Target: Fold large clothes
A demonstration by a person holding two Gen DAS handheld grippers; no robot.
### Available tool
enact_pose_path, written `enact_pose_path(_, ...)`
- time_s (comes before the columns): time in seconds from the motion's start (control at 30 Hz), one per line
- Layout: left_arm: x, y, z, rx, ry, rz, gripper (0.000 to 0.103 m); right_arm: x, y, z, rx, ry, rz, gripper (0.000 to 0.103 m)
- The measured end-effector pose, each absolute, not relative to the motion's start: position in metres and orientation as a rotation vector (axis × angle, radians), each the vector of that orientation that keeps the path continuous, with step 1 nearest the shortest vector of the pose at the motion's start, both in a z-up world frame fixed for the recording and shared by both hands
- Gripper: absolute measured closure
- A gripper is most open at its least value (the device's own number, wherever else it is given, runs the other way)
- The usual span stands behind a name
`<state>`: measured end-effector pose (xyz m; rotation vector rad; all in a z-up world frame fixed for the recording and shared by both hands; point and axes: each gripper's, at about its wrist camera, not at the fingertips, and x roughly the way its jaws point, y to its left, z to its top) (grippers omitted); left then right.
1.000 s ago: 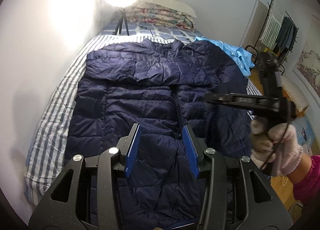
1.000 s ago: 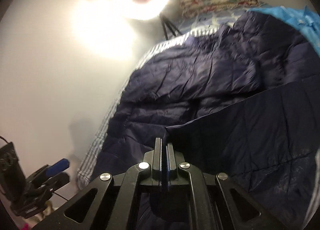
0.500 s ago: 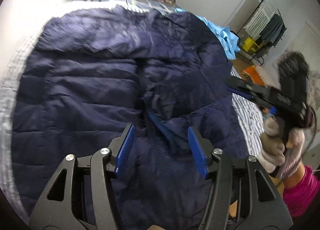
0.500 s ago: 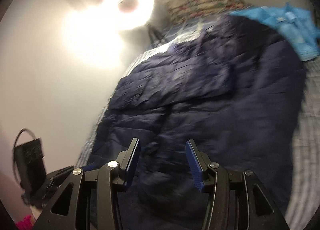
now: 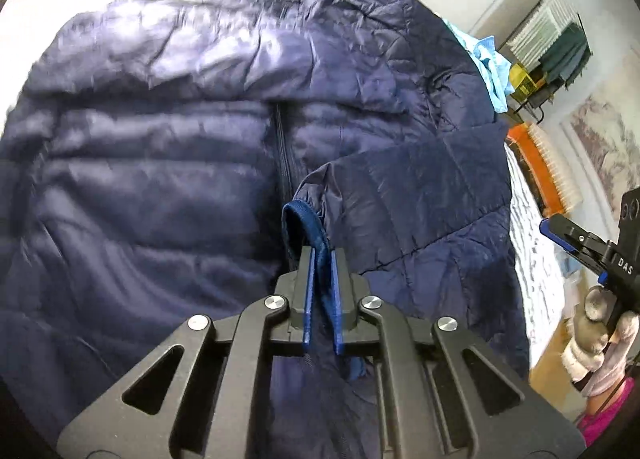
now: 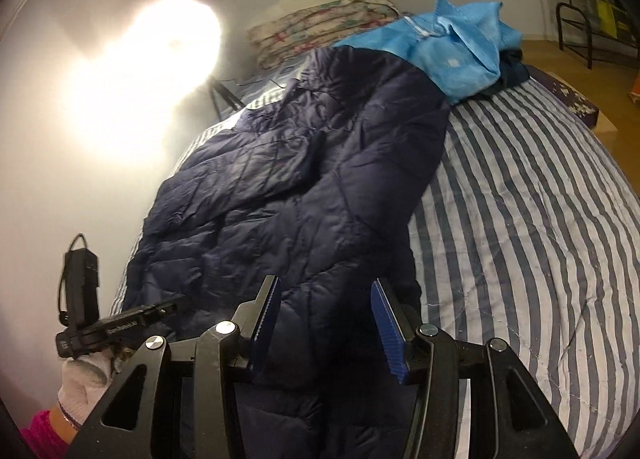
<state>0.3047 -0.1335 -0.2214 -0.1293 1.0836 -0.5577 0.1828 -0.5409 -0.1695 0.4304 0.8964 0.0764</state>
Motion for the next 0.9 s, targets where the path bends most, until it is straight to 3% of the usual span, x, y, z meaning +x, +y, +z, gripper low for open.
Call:
enact_pose_path(0.43,0.408,-0.094,-0.142,0.104,0.778,-0.373,0.1,0.217,-0.534,-0.201,0.359,0.96,0.035,0.054)
enact_pose_path(0.9,0.518,-0.047,-0.193,0.119,0.796,-0.154,0.1,0.311,-0.522,-0.207,0.206,0.974,-0.017,0.056)
